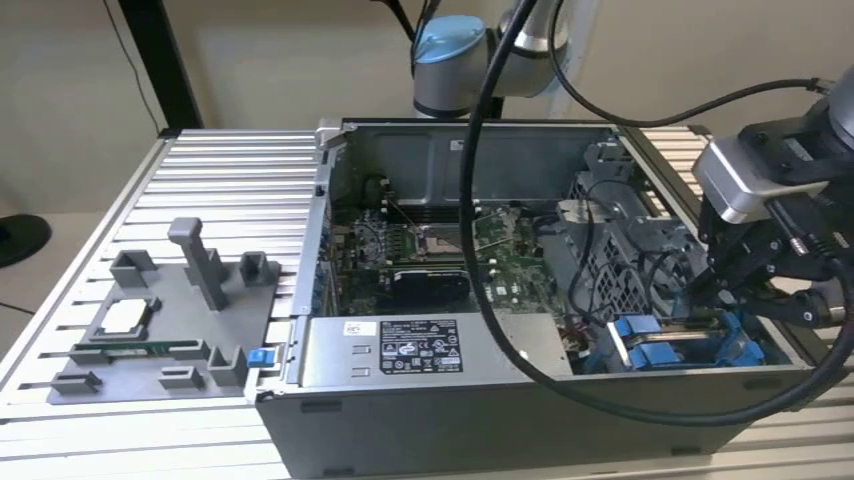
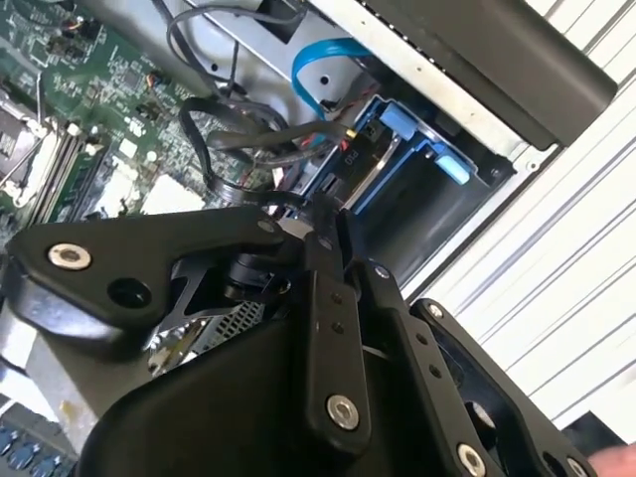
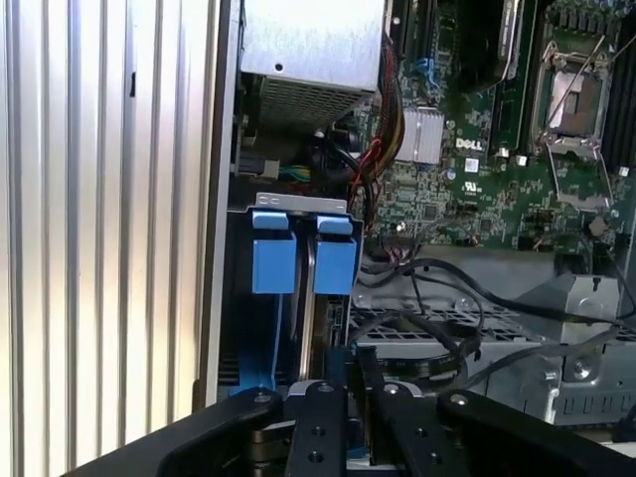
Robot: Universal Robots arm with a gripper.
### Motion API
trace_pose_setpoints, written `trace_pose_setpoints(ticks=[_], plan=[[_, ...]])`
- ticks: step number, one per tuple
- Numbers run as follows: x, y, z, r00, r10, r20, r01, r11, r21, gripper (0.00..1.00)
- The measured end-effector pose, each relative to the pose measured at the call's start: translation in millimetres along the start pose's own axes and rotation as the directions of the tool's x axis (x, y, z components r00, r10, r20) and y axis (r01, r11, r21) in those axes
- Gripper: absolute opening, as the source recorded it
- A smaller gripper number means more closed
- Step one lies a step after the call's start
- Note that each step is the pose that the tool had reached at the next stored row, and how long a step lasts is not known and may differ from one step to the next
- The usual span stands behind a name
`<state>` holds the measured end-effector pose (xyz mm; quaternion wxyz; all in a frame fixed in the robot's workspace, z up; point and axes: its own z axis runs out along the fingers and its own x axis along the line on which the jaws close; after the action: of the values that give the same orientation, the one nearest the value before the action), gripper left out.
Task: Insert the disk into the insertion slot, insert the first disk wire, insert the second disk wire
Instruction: 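Insert the second disk wire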
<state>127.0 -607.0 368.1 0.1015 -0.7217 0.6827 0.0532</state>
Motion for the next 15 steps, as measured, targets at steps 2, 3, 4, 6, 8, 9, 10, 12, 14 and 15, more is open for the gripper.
trace_pose_setpoints(ticks=[2,3,4,6,8,9,10,12,14,15], plan=[[-0.3,4.6,-0.2,1.0000,-0.006,-0.0013,0.006,0.9997,0.0255,0.00],[-0.3,6.0,-0.2,1.0000,-0.007,-0.0017,0.007,0.9995,0.0314,0.00],[-0.3,6.3,-0.3,1.0000,-0.007,-0.0017,0.007,0.9995,0.0317,0.00],[-0.3,6.2,-0.2,1.0000,-0.007,-0.0016,0.007,0.9995,0.0317,0.00],[-0.4,6.3,-0.3,1.0000,-0.007,-0.0017,0.007,0.9995,0.0318,0.00],[-0.4,6.3,-0.3,1.0000,-0.007,-0.0017,0.007,0.9995,0.0318,0.00],[-0.4,6.3,-0.3,1.0000,-0.007,-0.0017,0.007,0.9995,0.0318,0.00],[-0.3,7.0,0.2,1.0000,-0.007,-0.0015,0.007,0.9994,0.0332,0.00],[-0.1,8.7,1.4,1.0000,-0.006,-0.0022,0.006,0.9992,0.0395,0.00],[0.0,9.7,2.4,1.0000,-0.005,-0.0024,0.005,0.9991,0.0422,0.00]])
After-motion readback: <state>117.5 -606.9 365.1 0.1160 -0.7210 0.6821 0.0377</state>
